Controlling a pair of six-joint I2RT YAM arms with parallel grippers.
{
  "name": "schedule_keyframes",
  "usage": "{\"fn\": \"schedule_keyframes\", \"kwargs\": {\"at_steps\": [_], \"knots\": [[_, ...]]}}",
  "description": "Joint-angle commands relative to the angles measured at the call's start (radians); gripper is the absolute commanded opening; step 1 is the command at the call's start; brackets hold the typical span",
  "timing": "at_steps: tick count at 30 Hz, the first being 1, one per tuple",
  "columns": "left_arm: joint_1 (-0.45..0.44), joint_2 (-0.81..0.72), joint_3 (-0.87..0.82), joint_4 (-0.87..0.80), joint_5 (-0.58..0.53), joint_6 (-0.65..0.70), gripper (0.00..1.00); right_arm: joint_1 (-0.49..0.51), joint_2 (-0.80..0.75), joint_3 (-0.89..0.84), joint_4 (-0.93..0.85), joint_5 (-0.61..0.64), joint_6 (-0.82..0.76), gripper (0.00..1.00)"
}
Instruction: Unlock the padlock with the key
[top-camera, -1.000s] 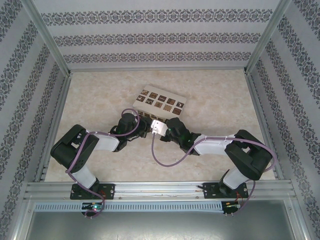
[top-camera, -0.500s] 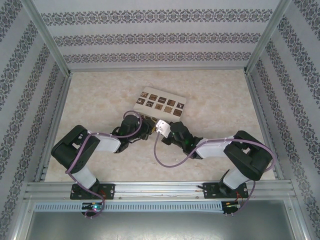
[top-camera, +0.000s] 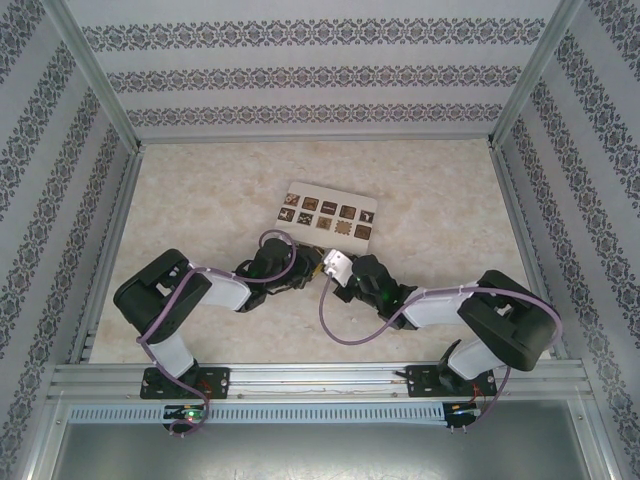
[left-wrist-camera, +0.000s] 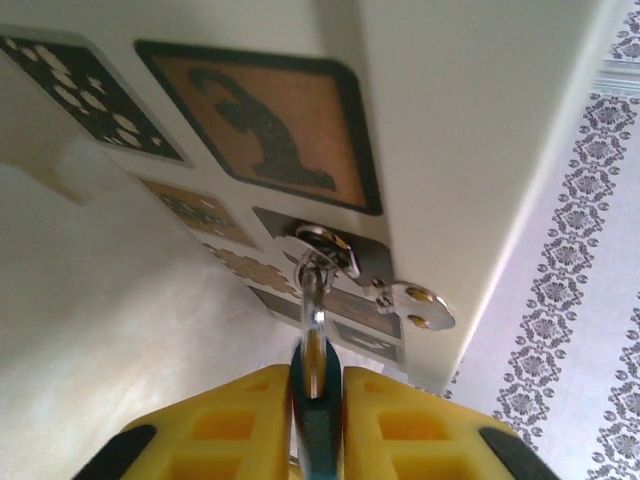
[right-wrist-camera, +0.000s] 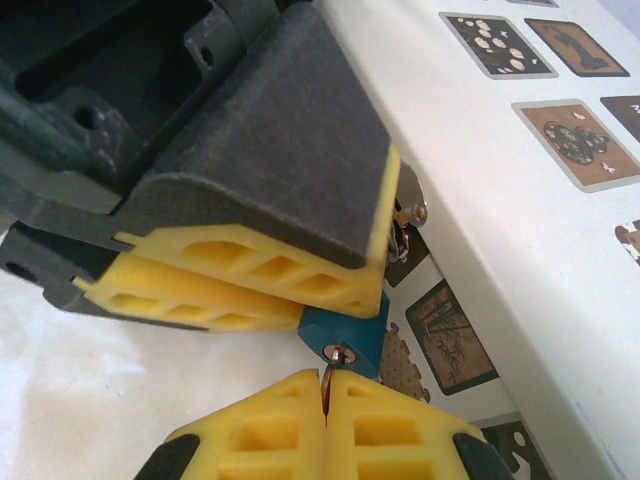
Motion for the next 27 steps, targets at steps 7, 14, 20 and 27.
{"fn": "schedule_keyframes", "kwargs": {"at_steps": [7, 14, 20, 27], "knots": [[0.015, -0.163, -0.017, -0.094, -0.023, 0.139, 0.41, -0.018, -0.061, -0.085, 0.037, -0.060, 0.188, 0.00], [0.034, -0.391, 0.038, -0.421, -0.134, 0.341, 0.48, -0.073, -0.099, -0.124, 0.040, -0.159, 0.360, 0.00], [0.035, -0.532, 0.137, -0.650, -0.253, 0.551, 0.51, -0.147, -0.160, -0.152, 0.016, -0.236, 0.478, 0.00], [0.034, -0.607, 0.149, -0.679, -0.344, 0.645, 0.54, -0.285, -0.190, -0.170, 0.012, -0.407, 0.664, 0.00]]}}
